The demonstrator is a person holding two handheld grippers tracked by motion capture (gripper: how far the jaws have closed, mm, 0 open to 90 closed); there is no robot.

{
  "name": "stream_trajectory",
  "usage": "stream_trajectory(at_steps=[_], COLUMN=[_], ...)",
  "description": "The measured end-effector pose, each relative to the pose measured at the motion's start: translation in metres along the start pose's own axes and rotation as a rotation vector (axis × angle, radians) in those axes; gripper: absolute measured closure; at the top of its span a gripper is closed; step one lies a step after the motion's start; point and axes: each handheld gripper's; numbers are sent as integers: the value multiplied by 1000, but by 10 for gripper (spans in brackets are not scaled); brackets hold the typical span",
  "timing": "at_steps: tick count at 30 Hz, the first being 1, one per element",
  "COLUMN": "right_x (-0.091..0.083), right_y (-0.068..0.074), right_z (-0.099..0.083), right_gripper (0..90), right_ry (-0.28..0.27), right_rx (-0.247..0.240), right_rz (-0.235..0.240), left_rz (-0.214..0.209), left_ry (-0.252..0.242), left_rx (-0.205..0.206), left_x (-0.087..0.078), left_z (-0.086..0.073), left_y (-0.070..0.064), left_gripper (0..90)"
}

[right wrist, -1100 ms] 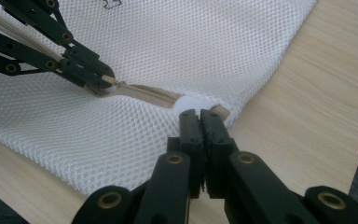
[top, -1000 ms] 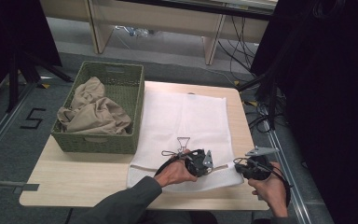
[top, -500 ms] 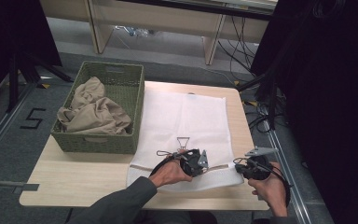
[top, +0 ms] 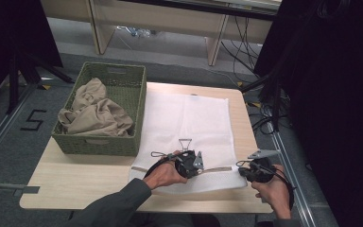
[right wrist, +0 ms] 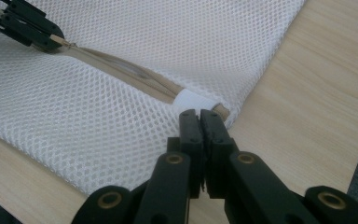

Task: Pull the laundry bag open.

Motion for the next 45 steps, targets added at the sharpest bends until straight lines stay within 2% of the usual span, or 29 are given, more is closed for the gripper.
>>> stream_trajectory(at_steps=[10, 16, 17, 20, 22, 25, 27, 31, 33, 34, 35, 45], right_x=[2, 3, 3, 3, 3, 4, 4, 5, 5, 5, 5, 7], right_y=[0, 0, 0, 0, 0, 0, 0, 0, 0, 0, 0, -1], right_z=[0, 0, 0, 0, 0, 0, 0, 0, -1, -1, -1, -2], right_gripper=[893, 893, 893, 893, 892, 892, 892, 892, 892, 892, 892, 892], right_ry=[5, 11, 11, 10, 15, 13, 17, 19, 26, 26, 27, 34], right_rx=[-7, -6, -2, -3, -2, -8, -10, -11, -11, -12, -12, -10], right_rz=[4, 5, 4, 4, 6, 9, 10, 10, 11, 11, 11, 5], left_rz=[11, 16, 16, 20, 20, 24, 23, 31, 36, 39, 42, 58], left_ry=[-4, 11, 0, 11, 0, 11, 4, 16, 15, 24, 19, 35], left_rx=[-19, -19, -33, -27, -42, -32, -48, -32, -39, -27, -38, -64], left_x=[-7, -15, -16, -18, -20, -23, -24, -27, -27, -28, -29, -43], left_z=[-15, -25, -27, -32, -35, -40, -44, -47, -49, -50, -52, -78], left_y=[0, 1, 1, 1, 0, 1, 2, 1, 1, 1, 1, 4], left_gripper=[866, 866, 866, 866, 866, 866, 866, 866, 866, 866, 866, 866])
Point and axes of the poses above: each handheld gripper's, and its own axes: x roughly forward along the jaws, z roughly out of its top, y roughly to its left, and after that the axes turned 6 degrees about y, right-handed
